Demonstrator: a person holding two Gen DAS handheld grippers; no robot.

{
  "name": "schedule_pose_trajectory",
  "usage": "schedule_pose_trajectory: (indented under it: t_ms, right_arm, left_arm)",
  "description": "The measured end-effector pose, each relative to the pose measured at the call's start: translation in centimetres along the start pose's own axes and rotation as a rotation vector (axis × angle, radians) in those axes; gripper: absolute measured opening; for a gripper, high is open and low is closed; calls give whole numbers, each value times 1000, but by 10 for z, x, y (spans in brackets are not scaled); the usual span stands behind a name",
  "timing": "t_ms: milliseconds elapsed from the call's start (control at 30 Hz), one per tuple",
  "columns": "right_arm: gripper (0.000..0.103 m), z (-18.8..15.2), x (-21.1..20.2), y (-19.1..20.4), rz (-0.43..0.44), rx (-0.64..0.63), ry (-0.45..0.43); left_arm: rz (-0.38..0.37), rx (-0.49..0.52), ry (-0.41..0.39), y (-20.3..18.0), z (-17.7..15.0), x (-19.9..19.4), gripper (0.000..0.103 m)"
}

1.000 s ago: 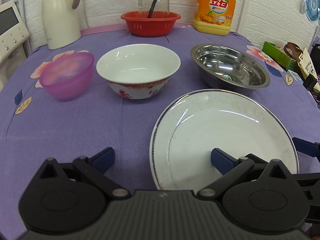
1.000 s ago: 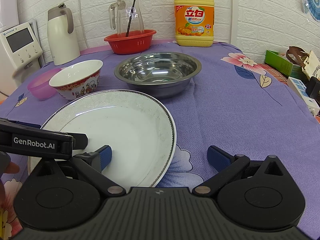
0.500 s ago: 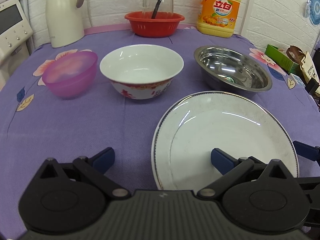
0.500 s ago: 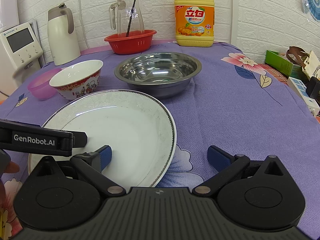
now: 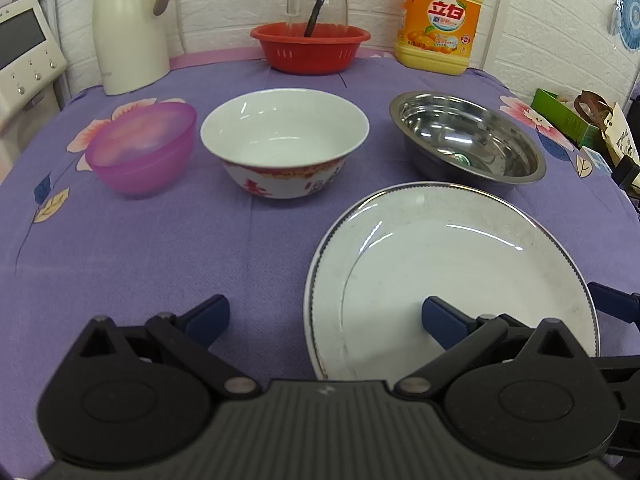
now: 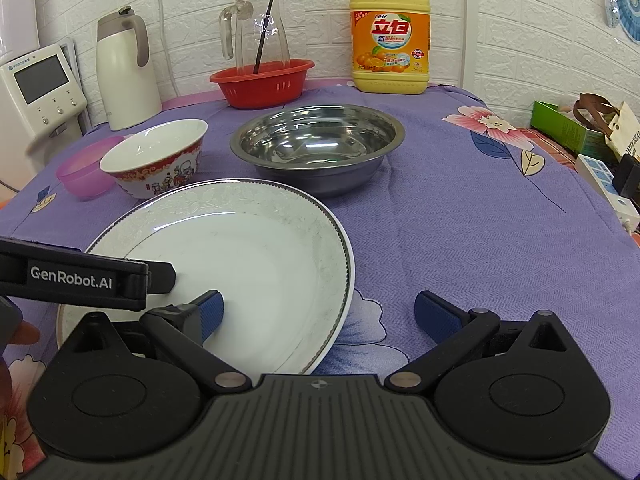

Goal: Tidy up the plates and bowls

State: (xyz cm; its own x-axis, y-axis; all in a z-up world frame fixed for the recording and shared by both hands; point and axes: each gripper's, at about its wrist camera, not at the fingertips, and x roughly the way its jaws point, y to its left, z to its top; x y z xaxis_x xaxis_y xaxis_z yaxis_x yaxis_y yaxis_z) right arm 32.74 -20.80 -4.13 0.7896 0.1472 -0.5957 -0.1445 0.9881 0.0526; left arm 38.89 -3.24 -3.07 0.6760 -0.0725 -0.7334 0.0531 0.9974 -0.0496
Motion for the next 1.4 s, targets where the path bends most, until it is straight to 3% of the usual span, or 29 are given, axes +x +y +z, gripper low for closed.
schedule_pose_trajectory:
  t_ms: [733, 1033, 1400]
  right_arm:
    - [103, 0, -1, 5, 11, -13, 1]
    - [103, 0, -1, 4, 22, -27, 11]
    - [103, 1, 0, 10, 62, -47, 11]
  left_arm:
    - [7, 3, -1, 0, 0, 1, 102]
    - [-73, 35, -8, -8, -1, -2, 102]
    - [-67, 77, -25, -15, 1, 5, 99]
